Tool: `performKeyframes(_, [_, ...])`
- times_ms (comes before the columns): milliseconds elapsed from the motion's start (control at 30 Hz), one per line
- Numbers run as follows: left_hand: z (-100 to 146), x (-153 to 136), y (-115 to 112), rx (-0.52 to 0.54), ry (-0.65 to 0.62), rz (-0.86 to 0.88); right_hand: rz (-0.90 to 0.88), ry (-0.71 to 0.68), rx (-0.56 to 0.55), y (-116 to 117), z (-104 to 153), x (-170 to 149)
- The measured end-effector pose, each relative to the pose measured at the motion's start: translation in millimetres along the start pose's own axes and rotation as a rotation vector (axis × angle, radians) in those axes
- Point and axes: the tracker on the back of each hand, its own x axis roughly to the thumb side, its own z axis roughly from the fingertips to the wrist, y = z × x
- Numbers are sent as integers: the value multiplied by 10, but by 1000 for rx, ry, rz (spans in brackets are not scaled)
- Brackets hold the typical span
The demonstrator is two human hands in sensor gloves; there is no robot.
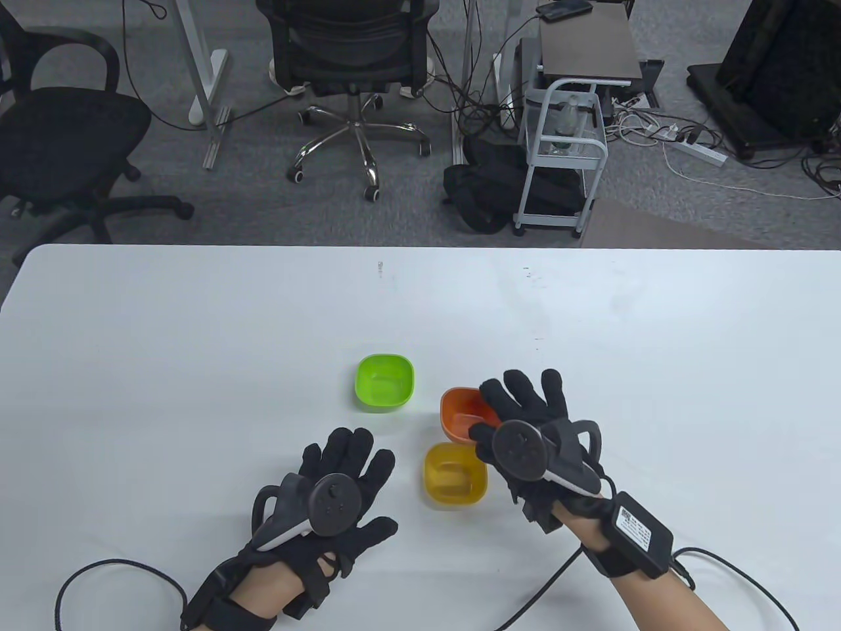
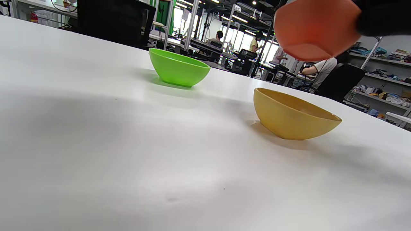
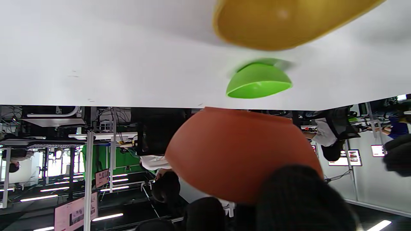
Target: Nest small dish into small dish
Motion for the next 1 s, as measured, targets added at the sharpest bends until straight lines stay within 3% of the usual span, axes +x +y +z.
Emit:
performKeyframes(133, [2, 0, -3, -1, -2, -1, 69, -54, -34, 204, 164, 113])
performKeyframes(267, [-10, -1, -32, -15, -2, 3, 89, -69, 67, 468, 210, 171])
performKeyframes(433, [-14, 13, -45, -19, -7, -4, 143, -101, 116, 637, 252, 256])
performKeyframes(800, [-19, 21, -61, -33, -5, -6, 101, -75, 148, 709, 238, 211])
performKeyframes(1000, [-20, 20, -46, -20, -5, -7, 11, -39, 139, 459, 265, 114])
